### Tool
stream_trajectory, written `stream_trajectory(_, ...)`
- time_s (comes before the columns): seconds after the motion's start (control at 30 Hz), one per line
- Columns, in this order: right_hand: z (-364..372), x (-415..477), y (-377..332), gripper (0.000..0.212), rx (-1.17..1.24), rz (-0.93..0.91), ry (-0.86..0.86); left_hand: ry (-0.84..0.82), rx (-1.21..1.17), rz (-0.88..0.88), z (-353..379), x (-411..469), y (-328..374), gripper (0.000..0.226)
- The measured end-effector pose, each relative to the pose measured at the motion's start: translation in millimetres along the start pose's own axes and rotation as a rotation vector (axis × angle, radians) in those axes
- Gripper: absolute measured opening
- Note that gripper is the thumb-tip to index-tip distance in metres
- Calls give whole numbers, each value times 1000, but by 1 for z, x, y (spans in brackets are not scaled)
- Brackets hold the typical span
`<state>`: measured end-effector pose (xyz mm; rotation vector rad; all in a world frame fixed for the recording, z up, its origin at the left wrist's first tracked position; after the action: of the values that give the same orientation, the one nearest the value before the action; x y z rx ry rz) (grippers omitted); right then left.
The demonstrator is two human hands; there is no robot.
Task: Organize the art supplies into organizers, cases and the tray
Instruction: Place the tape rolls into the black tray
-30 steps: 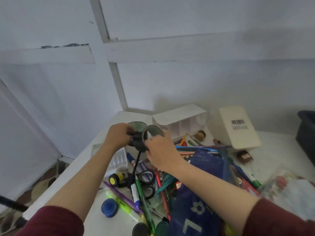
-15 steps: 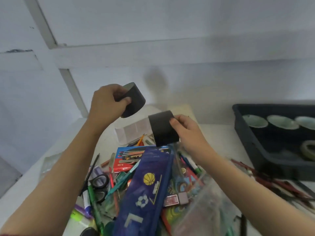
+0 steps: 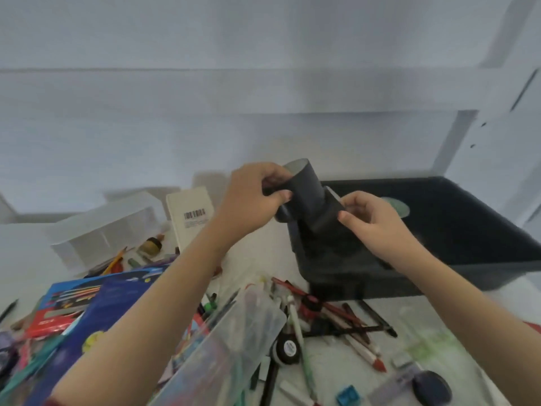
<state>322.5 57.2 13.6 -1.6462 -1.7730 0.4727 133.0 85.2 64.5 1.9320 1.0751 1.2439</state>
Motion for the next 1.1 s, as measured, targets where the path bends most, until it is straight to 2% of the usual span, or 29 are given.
stream_trajectory(0.17,-26,1,60,11,-139,113,-13,-149,0,-10,58,2,-6,20)
stream_trajectory(0.37,-37,4,103,12,-110,214,-76,-344,116,-50,102,-4,-19,21)
stream_trajectory(0.6,-41,9,124,10,-32,281,-21,-446,325,-115,116,-10,-35,20)
stream_trajectory(0.7,-41,11,120,12,-41,254,-36,-468,405,-140,124,-13,-42,20)
stream_trajectory(0.83,-38,13,115,9,-93,201,-88,-390,607,-135,128,-11,-48,20)
stream_trajectory(0.97,-36,14,110,11,-275,88,-139,-361,697,-180,133,-11,-56,20)
stream_trajectory(1.1,-28,11,103,15,-552,-29,-263,-394,777,-213,143,-12,-66,20)
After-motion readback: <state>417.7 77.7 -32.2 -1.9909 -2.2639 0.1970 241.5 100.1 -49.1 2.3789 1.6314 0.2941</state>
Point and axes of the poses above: each hand's wrist, its own x-axis towards the middle knuckle, its own z-axis out of the palm, y = z × x, the point moved 6 cm from there along x, towards the middle knuckle, and after that the axes turned 15 degrees about -x, right-handed, at the moved point
